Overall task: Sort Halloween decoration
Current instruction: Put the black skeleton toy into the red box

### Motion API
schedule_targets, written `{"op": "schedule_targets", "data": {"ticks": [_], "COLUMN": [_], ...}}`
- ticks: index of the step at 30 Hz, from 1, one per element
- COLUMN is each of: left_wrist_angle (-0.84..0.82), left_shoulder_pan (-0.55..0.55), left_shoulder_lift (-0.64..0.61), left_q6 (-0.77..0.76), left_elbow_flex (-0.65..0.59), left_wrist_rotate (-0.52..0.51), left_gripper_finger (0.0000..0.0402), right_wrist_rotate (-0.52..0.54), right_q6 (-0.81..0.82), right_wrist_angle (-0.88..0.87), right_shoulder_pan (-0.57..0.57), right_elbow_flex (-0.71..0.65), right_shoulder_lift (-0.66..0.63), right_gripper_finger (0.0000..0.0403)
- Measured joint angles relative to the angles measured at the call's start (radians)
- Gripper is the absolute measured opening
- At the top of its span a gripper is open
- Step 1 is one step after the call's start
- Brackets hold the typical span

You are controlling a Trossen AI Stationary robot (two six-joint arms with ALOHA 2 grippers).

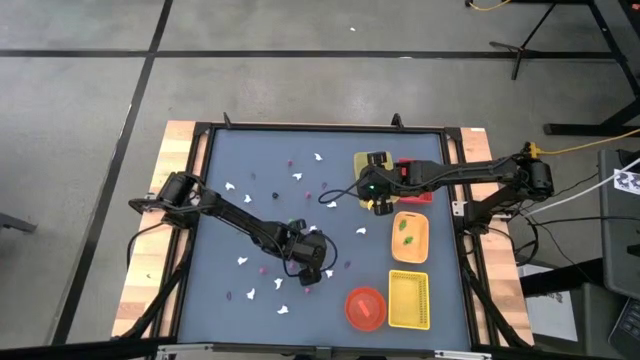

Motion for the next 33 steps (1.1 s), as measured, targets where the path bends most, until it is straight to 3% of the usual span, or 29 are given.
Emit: {"op": "schedule_targets", "data": {"ticks": [13, 25, 29, 33], "left_wrist_angle": [0.001, -0.009, -0.009, -0.009], "left_shoulder_pan": [0.0, 0.01, 0.027, 0.051], "left_shoulder_lift": [0.0, -0.021, -0.053, -0.095], "left_q6": [0.001, 0.024, 0.094, 0.164], "left_elbow_flex": [0.0, 0.021, 0.048, 0.061], "left_wrist_rotate": [-0.001, 0.0, -0.019, -0.083], "left_gripper_finger": [0.003, 0.0025, 0.0025, 0.0024], "right_wrist_rotate": [0.0, -0.001, -0.072, -0.218], "right_q6": [0.0, 0.0, 0.0, 0.0], "right_wrist_angle": [0.0, 0.001, 0.011, 0.033], "right_shoulder_pan": [0.0, 0.0, 0.0, 0.0], "right_elbow_flex": [0.0, 0.0, 0.0, 0.0], "right_shoulder_lift": [0.0, 0.0, 0.0, 0.0], "right_gripper_finger": [0.0156, 0.0156, 0.0156, 0.0156]}}
